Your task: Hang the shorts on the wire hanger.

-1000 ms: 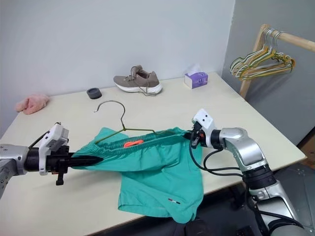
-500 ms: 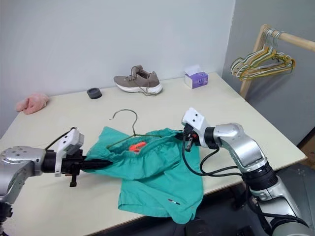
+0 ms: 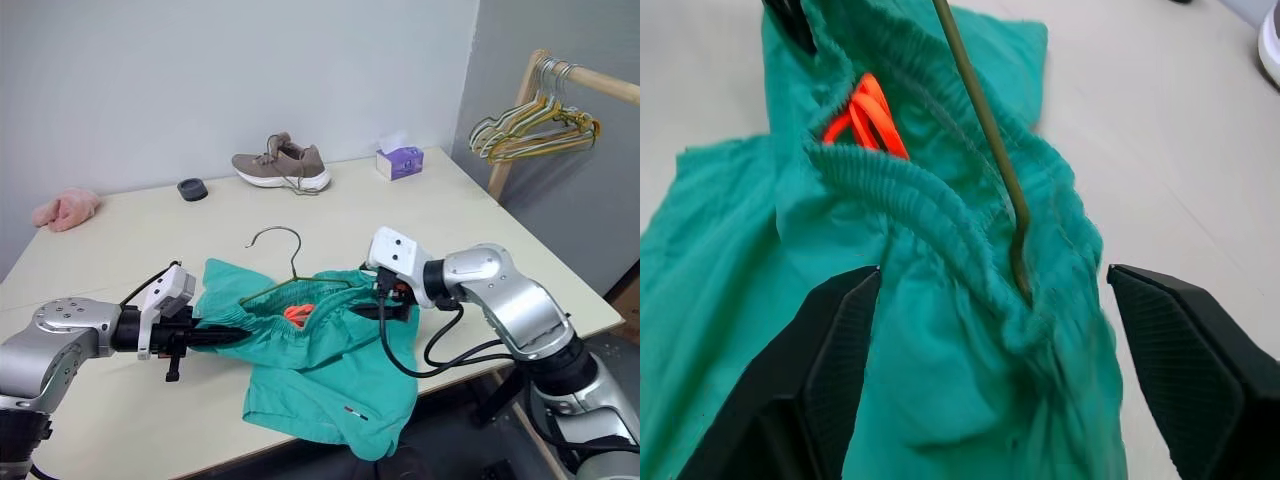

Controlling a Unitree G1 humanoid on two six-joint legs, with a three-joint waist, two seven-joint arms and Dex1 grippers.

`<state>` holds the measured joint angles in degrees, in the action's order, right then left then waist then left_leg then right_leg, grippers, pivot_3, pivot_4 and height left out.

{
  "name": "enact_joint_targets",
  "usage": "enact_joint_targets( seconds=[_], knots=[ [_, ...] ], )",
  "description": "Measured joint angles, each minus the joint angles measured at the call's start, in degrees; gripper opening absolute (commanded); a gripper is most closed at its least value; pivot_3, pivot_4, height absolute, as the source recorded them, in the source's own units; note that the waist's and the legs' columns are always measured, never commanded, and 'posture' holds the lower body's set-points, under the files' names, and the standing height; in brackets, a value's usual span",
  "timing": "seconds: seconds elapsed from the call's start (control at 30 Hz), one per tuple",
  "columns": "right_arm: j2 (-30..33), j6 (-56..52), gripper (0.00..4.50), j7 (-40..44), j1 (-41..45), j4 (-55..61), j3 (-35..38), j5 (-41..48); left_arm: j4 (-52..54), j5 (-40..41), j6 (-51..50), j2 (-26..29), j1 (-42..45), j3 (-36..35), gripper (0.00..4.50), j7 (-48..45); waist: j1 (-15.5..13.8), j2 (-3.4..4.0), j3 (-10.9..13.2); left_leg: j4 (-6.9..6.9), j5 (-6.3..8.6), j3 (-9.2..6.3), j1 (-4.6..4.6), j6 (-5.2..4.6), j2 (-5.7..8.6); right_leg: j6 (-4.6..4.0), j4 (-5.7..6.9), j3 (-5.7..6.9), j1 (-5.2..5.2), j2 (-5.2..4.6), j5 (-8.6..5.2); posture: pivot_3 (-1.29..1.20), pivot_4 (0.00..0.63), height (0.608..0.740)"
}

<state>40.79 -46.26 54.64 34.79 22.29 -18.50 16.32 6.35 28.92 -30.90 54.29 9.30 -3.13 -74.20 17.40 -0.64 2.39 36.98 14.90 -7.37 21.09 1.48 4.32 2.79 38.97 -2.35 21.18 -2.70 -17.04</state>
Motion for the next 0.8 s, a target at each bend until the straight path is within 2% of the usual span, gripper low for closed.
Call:
enact_joint_targets(
  seconds=[0.17,0.4,0.53,0.8],
  knots=[
    [1.00,2.31,3.75,-0.15,-1.51,-3.08,-0.35,-2.05,-0.02,-0.04,-0.07,0.00,0.42,0.16,0.00,-0.29,0.35,0.00,0.00,0.00,0.00,0.03,-0.02,0.00,-0.02,0.03,0.01,-0.01,-0.01,0.01,-0.02,-0.33,0.000,0.740],
    [-3.76,8.77,3.75,2.20,3.16,-11.76,-6.39,-6.20,-0.15,-0.21,0.02,0.01,1.52,0.79,0.00,-0.55,0.27,0.01,0.01,0.00,0.00,0.04,-0.01,0.00,-0.01,0.02,0.01,-0.02,-0.01,0.00,-0.01,-0.31,0.000,0.740],
    [-5.30,11.90,2.89,5.18,5.89,-15.67,-7.95,-7.32,-0.10,-0.30,0.03,0.06,1.52,0.82,0.00,-1.00,0.12,0.00,0.00,-0.01,0.00,0.03,0.01,0.00,0.00,-0.23,0.00,0.00,-0.01,0.00,0.14,-0.31,0.000,0.740],
    [-4.81,14.12,0.04,13.06,8.48,-17.40,-8.82,-8.14,-0.31,-1.25,0.41,0.36,2.07,1.34,0.00,-1.47,0.04,0.00,0.00,0.00,0.00,0.01,0.01,0.00,-0.01,-0.23,0.01,0.03,-0.01,0.00,0.14,-0.32,0.000,0.740]
  ],
)
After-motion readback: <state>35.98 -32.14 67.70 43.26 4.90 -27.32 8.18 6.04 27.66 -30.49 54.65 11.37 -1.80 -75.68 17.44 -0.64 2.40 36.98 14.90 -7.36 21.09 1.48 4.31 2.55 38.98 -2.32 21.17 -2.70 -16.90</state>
